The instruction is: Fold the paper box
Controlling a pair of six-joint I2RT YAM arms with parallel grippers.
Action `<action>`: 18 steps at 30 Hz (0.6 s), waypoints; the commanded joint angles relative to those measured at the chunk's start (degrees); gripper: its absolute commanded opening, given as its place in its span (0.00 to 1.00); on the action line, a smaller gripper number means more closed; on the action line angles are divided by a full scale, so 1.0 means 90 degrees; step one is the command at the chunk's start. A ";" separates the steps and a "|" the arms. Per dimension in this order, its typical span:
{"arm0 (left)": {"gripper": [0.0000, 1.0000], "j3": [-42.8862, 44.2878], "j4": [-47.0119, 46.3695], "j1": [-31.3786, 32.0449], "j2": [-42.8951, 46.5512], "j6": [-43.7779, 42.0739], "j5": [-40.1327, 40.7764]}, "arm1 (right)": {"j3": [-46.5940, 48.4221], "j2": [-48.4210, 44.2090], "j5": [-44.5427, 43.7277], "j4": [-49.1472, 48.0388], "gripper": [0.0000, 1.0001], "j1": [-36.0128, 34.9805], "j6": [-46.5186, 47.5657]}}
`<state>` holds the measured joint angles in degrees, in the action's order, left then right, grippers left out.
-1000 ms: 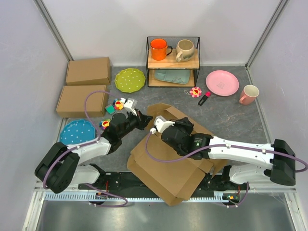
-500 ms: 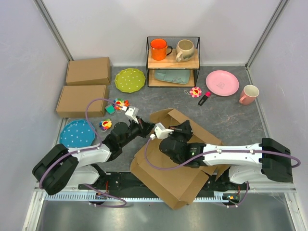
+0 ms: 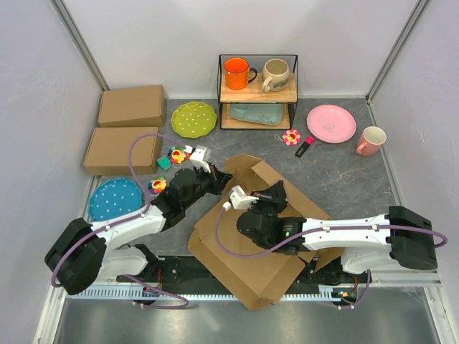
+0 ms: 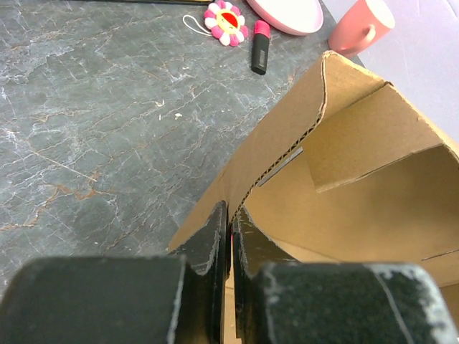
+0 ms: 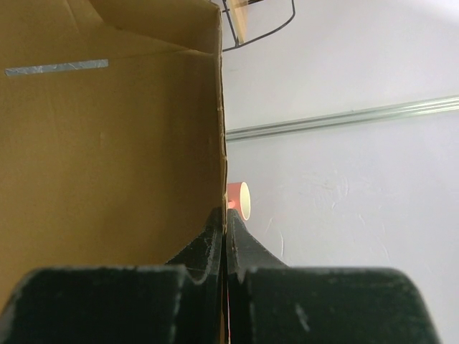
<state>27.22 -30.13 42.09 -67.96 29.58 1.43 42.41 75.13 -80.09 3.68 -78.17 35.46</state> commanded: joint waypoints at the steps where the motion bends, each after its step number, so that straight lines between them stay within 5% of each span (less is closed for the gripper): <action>1: 0.08 0.0617 0.0144 0.0011 0.0013 -0.0006 -0.0294 | 0.0131 -0.0038 0.0159 -0.0029 0.00 -0.0123 -0.0337; 9: 0.08 0.1243 0.1101 0.0002 -0.0241 0.0188 -0.0792 | 0.0073 -0.0174 0.0140 0.0108 0.00 -0.0142 -0.0425; 18: 0.08 0.0540 0.0662 0.0050 -0.0154 0.1488 -0.1331 | -0.0015 -0.0272 0.0091 0.0099 0.00 -0.0142 -0.0386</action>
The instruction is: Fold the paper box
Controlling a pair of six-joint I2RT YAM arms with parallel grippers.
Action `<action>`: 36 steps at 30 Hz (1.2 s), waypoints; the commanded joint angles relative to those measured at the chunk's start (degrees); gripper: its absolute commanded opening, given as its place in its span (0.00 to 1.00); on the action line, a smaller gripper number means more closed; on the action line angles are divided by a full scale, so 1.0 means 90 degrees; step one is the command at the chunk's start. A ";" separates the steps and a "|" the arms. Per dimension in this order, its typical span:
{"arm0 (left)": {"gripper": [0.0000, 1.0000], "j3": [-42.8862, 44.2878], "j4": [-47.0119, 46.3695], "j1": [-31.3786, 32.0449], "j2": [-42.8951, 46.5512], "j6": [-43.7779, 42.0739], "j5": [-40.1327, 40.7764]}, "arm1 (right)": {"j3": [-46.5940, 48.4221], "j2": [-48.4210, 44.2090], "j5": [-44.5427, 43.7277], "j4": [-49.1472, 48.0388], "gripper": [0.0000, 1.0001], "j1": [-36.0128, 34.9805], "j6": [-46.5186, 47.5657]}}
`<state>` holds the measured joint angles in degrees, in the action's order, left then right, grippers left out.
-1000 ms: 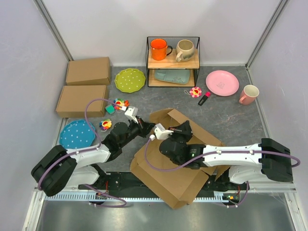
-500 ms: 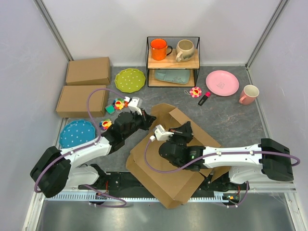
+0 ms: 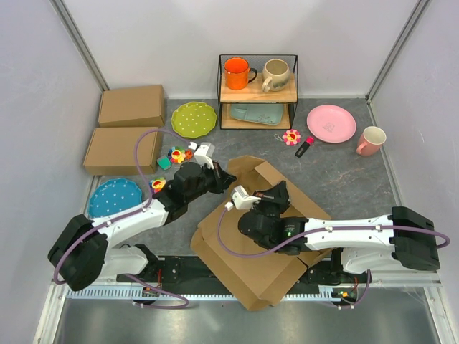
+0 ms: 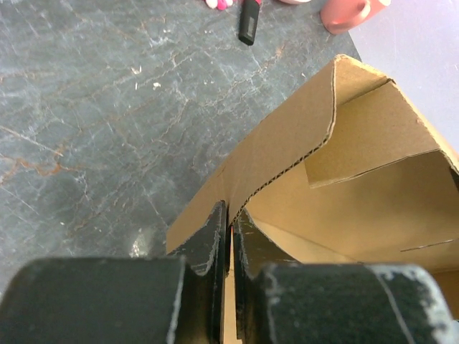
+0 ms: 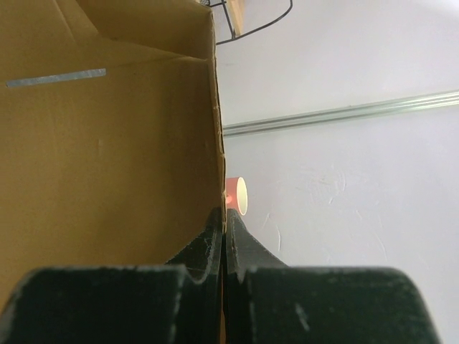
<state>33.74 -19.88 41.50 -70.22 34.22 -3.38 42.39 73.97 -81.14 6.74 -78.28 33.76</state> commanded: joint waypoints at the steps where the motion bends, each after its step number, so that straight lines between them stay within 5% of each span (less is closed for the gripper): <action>1: 0.09 -0.0223 -0.0506 0.0135 0.0116 0.1012 -0.0797 | -0.0023 -0.0143 0.0188 -0.0251 0.00 -0.0130 -0.0196; 22: 0.19 -0.1073 -0.1795 0.0575 -0.0401 0.1911 -0.0933 | -0.0901 -0.0329 -0.0066 -0.1363 0.00 -0.0531 0.0126; 36: 0.21 -0.1014 -0.1307 0.0565 0.0379 0.1247 -0.0162 | -0.0902 0.0607 0.0334 -0.5181 0.00 -0.0433 0.1893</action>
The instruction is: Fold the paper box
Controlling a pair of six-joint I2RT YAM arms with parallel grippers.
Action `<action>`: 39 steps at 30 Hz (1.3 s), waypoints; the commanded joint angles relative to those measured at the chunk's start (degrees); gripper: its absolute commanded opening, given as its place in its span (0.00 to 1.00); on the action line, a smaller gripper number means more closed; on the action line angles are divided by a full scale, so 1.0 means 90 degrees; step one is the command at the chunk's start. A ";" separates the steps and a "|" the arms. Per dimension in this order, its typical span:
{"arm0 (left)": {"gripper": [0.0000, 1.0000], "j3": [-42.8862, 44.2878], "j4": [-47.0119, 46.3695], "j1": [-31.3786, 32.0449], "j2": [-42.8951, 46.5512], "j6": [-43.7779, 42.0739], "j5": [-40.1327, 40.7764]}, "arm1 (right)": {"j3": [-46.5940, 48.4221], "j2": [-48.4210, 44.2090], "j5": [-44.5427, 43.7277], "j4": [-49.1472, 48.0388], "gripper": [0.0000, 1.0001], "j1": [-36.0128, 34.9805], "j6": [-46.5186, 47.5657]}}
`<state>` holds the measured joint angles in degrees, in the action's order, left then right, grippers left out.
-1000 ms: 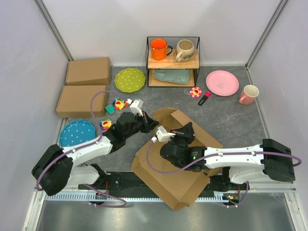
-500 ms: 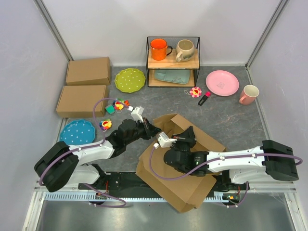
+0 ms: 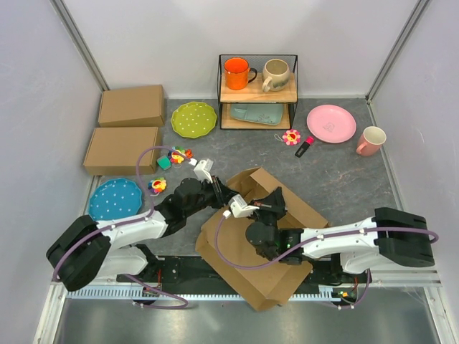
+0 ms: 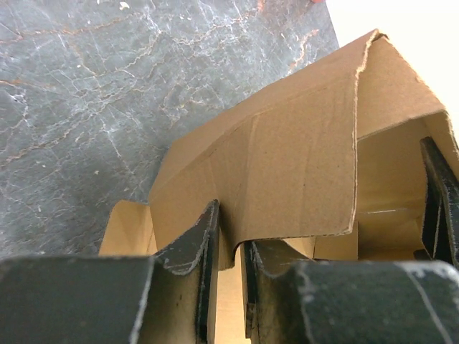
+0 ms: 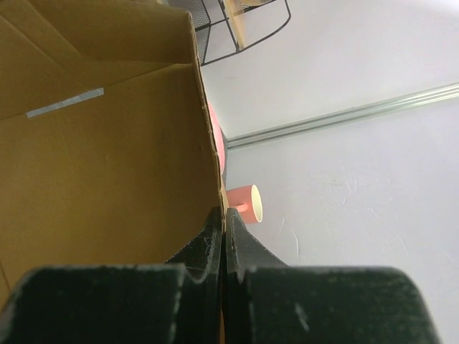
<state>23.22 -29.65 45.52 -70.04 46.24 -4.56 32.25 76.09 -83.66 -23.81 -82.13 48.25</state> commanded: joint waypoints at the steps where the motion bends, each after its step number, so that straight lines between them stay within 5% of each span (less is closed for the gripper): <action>1: 0.21 0.0154 -0.0173 0.0118 0.0399 -0.0195 0.0027 | 0.0322 0.0431 0.0681 -0.1933 0.00 0.0014 0.0303; 16: 0.21 0.0096 0.0551 -0.0155 0.0771 -0.1368 0.1454 | 0.0626 0.1330 0.1590 -0.1721 0.00 0.0668 0.0498; 31: 0.24 -0.0198 -0.0280 -0.0145 0.0311 -0.1231 -0.0225 | 0.0157 0.0871 0.1600 -0.0245 0.00 0.0649 -0.0156; 39: 0.44 -0.0110 0.1182 -0.0155 0.1412 -0.1524 0.0251 | 0.0216 0.0930 0.1590 -0.0293 0.00 0.0649 -0.0068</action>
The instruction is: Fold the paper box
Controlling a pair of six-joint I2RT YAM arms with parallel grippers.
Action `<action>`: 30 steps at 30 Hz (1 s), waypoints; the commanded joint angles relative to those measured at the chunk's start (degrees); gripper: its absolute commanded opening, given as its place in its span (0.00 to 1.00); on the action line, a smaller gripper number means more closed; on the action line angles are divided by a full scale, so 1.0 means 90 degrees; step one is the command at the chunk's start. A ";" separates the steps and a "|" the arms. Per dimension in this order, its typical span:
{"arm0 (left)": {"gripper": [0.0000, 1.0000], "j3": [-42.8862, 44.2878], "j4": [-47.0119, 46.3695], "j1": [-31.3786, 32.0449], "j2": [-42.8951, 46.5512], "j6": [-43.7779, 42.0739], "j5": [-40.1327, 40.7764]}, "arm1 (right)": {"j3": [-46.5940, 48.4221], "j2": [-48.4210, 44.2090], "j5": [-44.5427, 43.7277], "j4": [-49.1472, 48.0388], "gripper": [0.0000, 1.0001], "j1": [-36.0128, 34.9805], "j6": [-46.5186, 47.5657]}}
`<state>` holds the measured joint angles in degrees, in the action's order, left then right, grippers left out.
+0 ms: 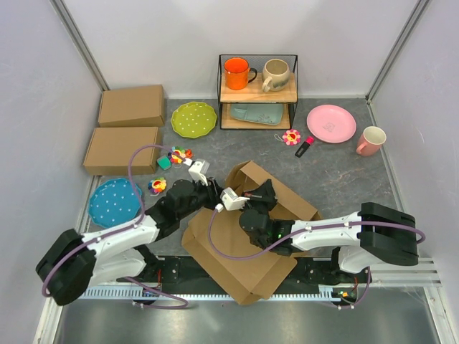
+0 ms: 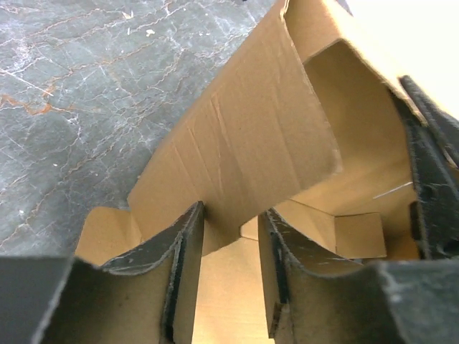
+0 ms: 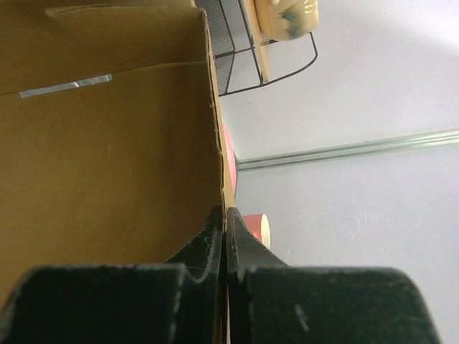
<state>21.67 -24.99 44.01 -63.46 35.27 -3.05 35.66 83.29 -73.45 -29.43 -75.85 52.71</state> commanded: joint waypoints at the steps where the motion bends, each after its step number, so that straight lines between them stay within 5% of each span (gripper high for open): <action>1: 0.46 0.0053 0.0774 0.0012 0.0810 -0.0325 0.0143 | -0.0163 0.0131 0.0456 0.0331 0.00 -0.0039 -0.0563; 14: 0.45 -0.0152 0.2512 0.0012 0.3054 -0.0102 0.1831 | -0.0134 0.0131 0.0485 0.0331 0.00 -0.0048 -0.0603; 17: 0.47 -0.0444 0.1999 0.0003 0.3291 0.0104 0.2554 | -0.0124 0.0102 0.0485 0.0370 0.00 -0.0048 -0.0632; 21: 0.51 -0.0214 0.1176 -0.0231 0.2143 0.0164 0.2645 | -0.0105 0.0062 0.0505 0.0467 0.00 -0.0039 -0.0661; 30: 0.47 0.1225 0.0336 -0.0593 -0.0817 0.0173 0.0917 | -0.0036 0.0082 0.0515 0.0721 0.00 -0.0039 -0.0885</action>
<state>28.73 -14.98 38.89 -66.11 35.18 11.00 35.92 83.15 -73.17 -27.62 -75.85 51.37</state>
